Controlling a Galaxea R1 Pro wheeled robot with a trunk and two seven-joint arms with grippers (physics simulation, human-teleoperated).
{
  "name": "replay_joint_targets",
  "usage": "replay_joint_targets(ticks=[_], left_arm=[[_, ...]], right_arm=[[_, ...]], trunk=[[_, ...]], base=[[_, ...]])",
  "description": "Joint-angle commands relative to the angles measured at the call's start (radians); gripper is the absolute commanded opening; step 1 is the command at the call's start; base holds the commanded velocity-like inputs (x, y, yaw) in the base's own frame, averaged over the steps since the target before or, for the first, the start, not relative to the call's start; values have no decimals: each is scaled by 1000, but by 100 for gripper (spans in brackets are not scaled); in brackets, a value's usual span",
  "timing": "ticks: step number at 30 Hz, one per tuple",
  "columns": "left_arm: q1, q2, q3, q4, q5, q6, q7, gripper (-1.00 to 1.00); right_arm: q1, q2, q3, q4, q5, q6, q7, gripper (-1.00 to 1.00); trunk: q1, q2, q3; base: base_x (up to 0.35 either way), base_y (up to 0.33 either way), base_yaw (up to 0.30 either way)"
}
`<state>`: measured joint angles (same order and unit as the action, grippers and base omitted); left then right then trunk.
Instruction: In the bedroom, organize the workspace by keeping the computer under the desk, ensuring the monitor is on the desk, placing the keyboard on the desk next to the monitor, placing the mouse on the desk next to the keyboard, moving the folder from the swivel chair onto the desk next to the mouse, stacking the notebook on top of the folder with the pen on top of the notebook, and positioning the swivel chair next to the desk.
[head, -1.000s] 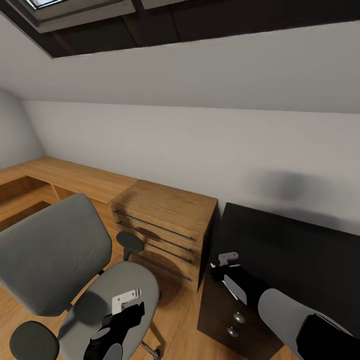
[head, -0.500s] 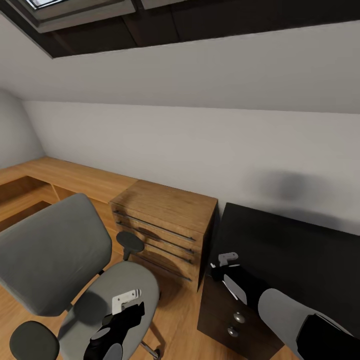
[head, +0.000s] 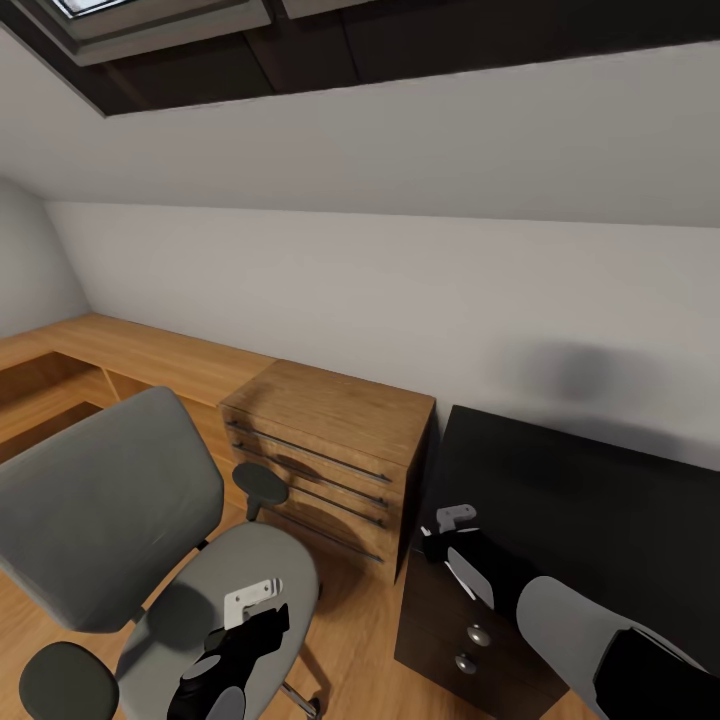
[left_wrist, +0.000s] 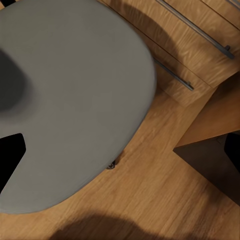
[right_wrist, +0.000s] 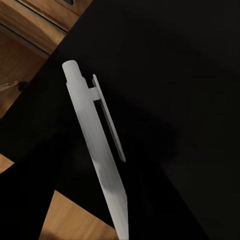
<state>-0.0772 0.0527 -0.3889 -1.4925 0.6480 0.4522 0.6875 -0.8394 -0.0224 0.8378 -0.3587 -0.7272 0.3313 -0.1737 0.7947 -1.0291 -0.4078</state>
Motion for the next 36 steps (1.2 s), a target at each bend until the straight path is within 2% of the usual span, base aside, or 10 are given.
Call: replay_joint_targets(ticks=[1, 36], left_arm=[[-1, 1, -2, -2, 7, 2, 9, 100], [-1, 1, -2, 2, 8, 2, 9, 100]], right_arm=[[0, -2, 10, 38, -11, 11, -9, -100], [0, -5, 9, 30, -12, 35, -9, -100]], trunk=[[0, -1, -1], [0, -1, -1]], base=[[0, 0, 0], [0, 0, 0]])
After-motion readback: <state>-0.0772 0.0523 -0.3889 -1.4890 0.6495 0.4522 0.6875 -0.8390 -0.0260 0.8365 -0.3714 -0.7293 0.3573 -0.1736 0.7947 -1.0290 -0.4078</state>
